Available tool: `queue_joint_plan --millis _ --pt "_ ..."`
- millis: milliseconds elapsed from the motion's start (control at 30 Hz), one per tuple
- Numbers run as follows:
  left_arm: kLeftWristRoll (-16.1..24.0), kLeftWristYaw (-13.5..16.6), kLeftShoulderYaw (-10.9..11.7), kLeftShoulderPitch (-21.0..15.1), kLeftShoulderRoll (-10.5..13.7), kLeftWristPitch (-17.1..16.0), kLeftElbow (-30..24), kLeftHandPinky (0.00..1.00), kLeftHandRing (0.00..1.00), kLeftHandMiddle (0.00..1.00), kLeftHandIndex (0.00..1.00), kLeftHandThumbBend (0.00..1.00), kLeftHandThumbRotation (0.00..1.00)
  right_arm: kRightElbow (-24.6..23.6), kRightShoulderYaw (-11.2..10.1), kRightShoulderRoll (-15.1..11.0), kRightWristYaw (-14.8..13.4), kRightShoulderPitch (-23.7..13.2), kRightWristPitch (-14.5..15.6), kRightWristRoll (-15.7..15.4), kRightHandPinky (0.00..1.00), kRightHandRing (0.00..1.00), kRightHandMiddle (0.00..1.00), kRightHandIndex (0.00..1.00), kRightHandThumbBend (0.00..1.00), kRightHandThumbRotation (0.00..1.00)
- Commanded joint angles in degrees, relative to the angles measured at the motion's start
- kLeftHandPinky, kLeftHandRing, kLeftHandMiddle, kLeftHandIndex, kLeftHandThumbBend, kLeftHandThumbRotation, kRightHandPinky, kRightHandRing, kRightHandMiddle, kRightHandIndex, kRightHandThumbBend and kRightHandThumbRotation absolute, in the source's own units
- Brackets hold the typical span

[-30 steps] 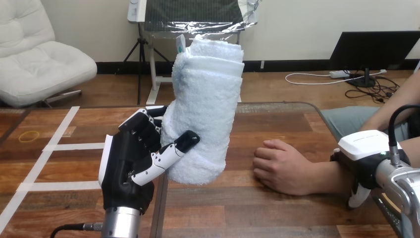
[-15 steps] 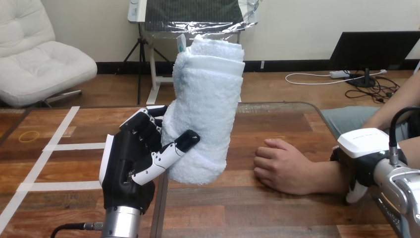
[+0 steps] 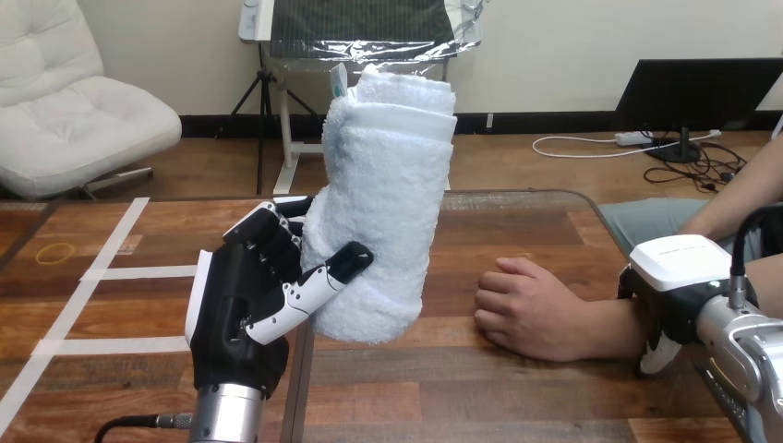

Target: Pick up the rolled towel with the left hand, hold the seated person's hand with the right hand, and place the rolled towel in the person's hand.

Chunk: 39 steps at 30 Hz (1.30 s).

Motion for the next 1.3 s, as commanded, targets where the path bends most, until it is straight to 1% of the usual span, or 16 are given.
queue_joint_plan --millis 0,133,267,433,667,867,967,1100,1267 --pt "0.0 -0.1 -0.5 -2.1 -1.2 -0.7 -3.2 0.33 0.38 0.43 0.50 0.67 0.00 3.3 0.1 1.3 -1.6 -1.6 0.1 1.8 0.24 0.32 0.44 0.60 0.77 0.00" --pt "0.0 -0.1 -0.4 -2.1 -1.2 -0.5 -3.2 0.33 0.38 0.43 0.50 0.67 0.00 4.7 0.4 1.5 -3.2 -1.8 -0.1 2.2 0.19 0.27 0.40 0.62 0.79 0.00" --pt "-0.2 -0.1 -0.4 -2.0 -1.1 -0.1 -3.3 0.33 0.38 0.44 0.50 0.67 0.00 5.5 1.0 1.6 -3.3 -2.2 0.6 1.9 0.16 0.24 0.36 0.62 0.78 0.00" --pt "0.2 -0.1 -0.4 -1.9 -0.9 0.1 -3.3 0.33 0.38 0.44 0.50 0.67 0.00 6.1 1.2 1.7 -3.6 -2.3 0.8 2.1 0.15 0.22 0.34 0.59 0.76 0.00" --pt "0.6 0.1 -0.2 -1.9 -0.8 0.5 -3.3 0.34 0.38 0.44 0.50 0.67 0.00 7.3 1.7 1.9 -3.9 -2.8 1.2 1.8 0.14 0.22 0.33 0.56 0.74 0.00" --pt "1.5 0.7 0.0 -2.1 -0.8 0.6 -2.6 0.34 0.38 0.44 0.50 0.67 0.00 7.8 2.1 1.7 -5.0 -2.8 0.5 1.7 0.15 0.22 0.33 0.54 0.72 0.00" --pt "1.9 1.0 0.0 -2.2 -0.6 1.0 -2.1 0.34 0.38 0.44 0.50 0.67 0.00 8.1 1.9 1.6 -6.0 -2.6 -0.2 2.1 0.15 0.22 0.33 0.52 0.72 0.00" --pt "3.6 1.9 0.2 -2.6 -0.3 1.4 -0.8 0.34 0.39 0.44 0.50 0.67 0.00 8.6 2.3 1.6 -6.6 -2.6 0.0 1.7 0.15 0.22 0.32 0.49 0.70 0.00" --pt "4.6 2.0 0.4 -3.2 0.1 2.2 0.6 0.35 0.39 0.44 0.50 0.67 0.01 9.2 2.4 1.9 -7.2 -2.5 0.1 2.0 0.15 0.22 0.32 0.48 0.68 0.00"
